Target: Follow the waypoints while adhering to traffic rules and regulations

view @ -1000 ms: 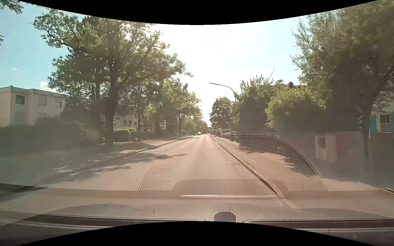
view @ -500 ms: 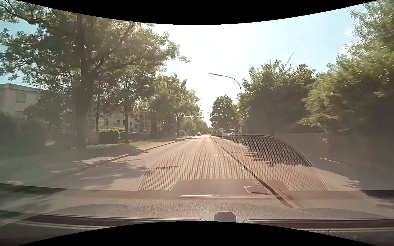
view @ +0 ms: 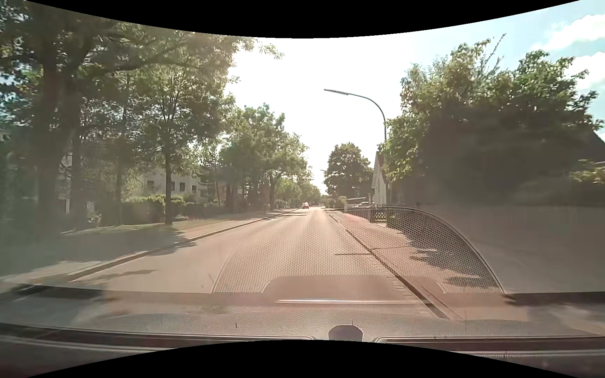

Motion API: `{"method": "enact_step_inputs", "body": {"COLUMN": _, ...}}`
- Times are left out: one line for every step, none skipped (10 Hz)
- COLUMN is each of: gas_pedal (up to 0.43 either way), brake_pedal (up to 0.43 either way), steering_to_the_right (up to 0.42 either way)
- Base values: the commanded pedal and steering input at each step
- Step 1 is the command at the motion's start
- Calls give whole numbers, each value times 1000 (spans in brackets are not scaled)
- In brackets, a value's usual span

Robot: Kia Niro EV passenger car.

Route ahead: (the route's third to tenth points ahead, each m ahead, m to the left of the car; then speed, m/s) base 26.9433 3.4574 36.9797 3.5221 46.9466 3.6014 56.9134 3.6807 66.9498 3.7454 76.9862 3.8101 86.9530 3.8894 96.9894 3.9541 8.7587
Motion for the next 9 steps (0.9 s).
{"method": "enact_step_inputs", "body": {"gas_pedal": 67, "brake_pedal": 6, "steering_to_the_right": -6}}
{"method": "enact_step_inputs", "body": {"gas_pedal": 67, "brake_pedal": 6, "steering_to_the_right": -6}}
{"method": "enact_step_inputs", "body": {"gas_pedal": 67, "brake_pedal": 6, "steering_to_the_right": -6}}
{"method": "enact_step_inputs", "body": {"gas_pedal": 67, "brake_pedal": 6, "steering_to_the_right": -6}}
{"method": "enact_step_inputs", "body": {"gas_pedal": 67, "brake_pedal": 6, "steering_to_the_right": -6}}
{"method": "enact_step_inputs", "body": {"gas_pedal": 67, "brake_pedal": 6, "steering_to_the_right": -6}}
{"method": "enact_step_inputs", "body": {"gas_pedal": 67, "brake_pedal": 6, "steering_to_the_right": -6}}
{"method": "enact_step_inputs", "body": {"gas_pedal": 67, "brake_pedal": 6, "steering_to_the_right": -6}}
{"method": "enact_step_inputs", "body": {"gas_pedal": 67, "brake_pedal": 6, "steering_to_the_right": -4}}
